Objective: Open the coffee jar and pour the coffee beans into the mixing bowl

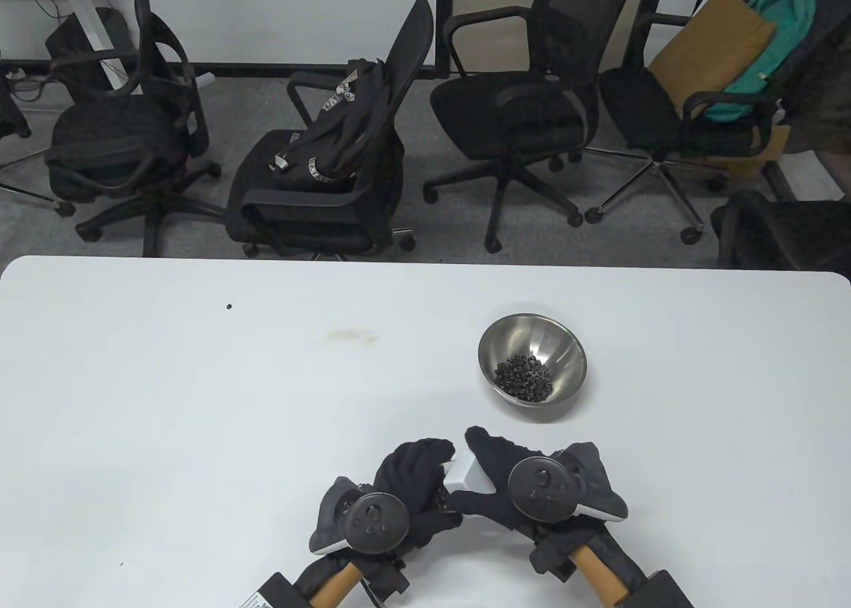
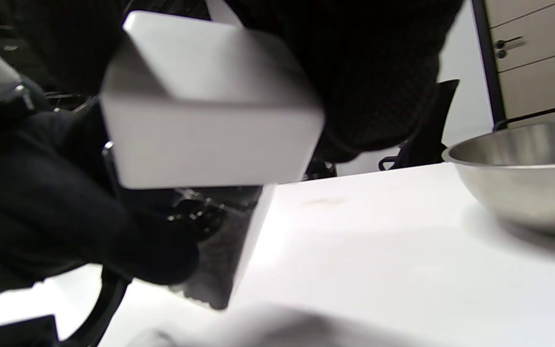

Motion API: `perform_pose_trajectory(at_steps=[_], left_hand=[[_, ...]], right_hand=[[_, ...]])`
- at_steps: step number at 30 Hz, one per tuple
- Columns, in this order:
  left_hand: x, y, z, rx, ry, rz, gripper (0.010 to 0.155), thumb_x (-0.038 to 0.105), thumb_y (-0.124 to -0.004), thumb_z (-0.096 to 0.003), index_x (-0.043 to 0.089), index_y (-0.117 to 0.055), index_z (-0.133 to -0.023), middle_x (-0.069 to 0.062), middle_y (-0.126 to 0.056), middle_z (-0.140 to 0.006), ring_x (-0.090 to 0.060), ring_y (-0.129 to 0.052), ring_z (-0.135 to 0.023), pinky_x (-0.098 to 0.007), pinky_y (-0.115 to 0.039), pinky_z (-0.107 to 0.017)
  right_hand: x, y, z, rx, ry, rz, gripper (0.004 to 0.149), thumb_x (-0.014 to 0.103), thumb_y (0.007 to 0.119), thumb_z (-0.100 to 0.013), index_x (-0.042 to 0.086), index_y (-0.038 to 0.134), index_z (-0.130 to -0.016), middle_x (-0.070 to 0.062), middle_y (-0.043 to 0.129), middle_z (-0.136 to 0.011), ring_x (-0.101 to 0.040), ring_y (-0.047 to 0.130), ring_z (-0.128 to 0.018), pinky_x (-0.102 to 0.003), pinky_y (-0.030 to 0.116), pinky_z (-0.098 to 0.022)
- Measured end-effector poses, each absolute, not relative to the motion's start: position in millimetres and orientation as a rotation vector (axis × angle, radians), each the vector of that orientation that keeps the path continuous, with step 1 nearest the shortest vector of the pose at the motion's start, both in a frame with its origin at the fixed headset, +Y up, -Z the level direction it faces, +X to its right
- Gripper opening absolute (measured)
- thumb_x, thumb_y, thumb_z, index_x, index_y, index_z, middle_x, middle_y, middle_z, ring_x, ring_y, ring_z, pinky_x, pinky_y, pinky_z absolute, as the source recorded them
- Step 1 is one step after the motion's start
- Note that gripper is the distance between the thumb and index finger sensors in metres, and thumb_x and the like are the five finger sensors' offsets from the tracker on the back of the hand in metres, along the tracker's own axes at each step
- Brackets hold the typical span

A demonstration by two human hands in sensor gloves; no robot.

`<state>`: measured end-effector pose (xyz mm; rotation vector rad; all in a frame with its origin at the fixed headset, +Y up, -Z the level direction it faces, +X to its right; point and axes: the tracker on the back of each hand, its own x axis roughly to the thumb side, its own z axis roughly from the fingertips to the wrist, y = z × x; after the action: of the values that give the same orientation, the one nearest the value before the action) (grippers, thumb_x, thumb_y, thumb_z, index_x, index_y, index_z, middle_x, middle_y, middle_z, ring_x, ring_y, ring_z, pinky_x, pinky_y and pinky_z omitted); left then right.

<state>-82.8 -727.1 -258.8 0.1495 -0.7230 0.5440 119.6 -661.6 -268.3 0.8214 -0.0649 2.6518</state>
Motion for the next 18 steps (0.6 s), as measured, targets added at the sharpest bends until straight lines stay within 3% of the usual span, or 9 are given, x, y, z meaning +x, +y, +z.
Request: perform_pose_trajectory(at_steps=[7,14,16,18], left_hand=[[-80.3,-726.4,-255.0,0.184,-0.706,0.511,0.093,0.04,-0.099,-0.0456,0.004,-0.048,-0.114,-0.023,-0.058,-0.11,-0.045,-0.068,-0.098,-0.063,-0.059,-0.076],[-80.0,-726.4,-255.6,0.175,-0.699,0.505,0.093,0.041,-0.099,-0.0456,0.004,-0.048,-0.114,-0.023,-0.058,-0.11,-0.045,-0.068,-0.098,-0.063,-0.059,-0.076],[-80.5,-725.7,-256.9,0.165,-0.699,0.521,0.093,0.041,-0.099,-0.0456,0.004,-0.048,-0.114,-0.023,-0.058,-0.11,-0.045,-0.068,-0.099,-0.063,-0.059,-0.076],[-80.8,-725.0,-257.8,0.154,-0.702,0.536,0.093,0.041,-0.099,-0.0456,0.004,-0.048,-0.114,-0.022,-0.058,-0.111,-0.045,-0.068,-0.098,-0.063,-0.059,-0.076]], right_hand=[[124.2,-669.1,-271.2,0.625,0.007,2.574,0.09,0.062,0.07,-0.057,-0.016,0.063,-0.101,-0.034,0.086,-0.08,-0.037,0.1,-0.055,-0.039,0.092,-0.041],[125.1,-673.0,-273.0,0.592,0.024,2.557,0.091,0.062,0.067,-0.057,-0.018,0.063,-0.101,-0.034,0.086,-0.079,-0.037,0.1,-0.054,-0.038,0.093,-0.04],[126.4,-671.1,-272.8,0.634,0.059,2.53,0.097,0.064,0.065,-0.056,-0.018,0.054,-0.106,-0.039,0.078,-0.089,-0.046,0.093,-0.066,-0.047,0.088,-0.048],[126.4,-665.7,-270.8,0.776,0.083,2.518,0.102,0.067,0.066,-0.054,-0.008,0.036,-0.116,-0.041,0.054,-0.107,-0.061,0.069,-0.088,-0.063,0.07,-0.064]])
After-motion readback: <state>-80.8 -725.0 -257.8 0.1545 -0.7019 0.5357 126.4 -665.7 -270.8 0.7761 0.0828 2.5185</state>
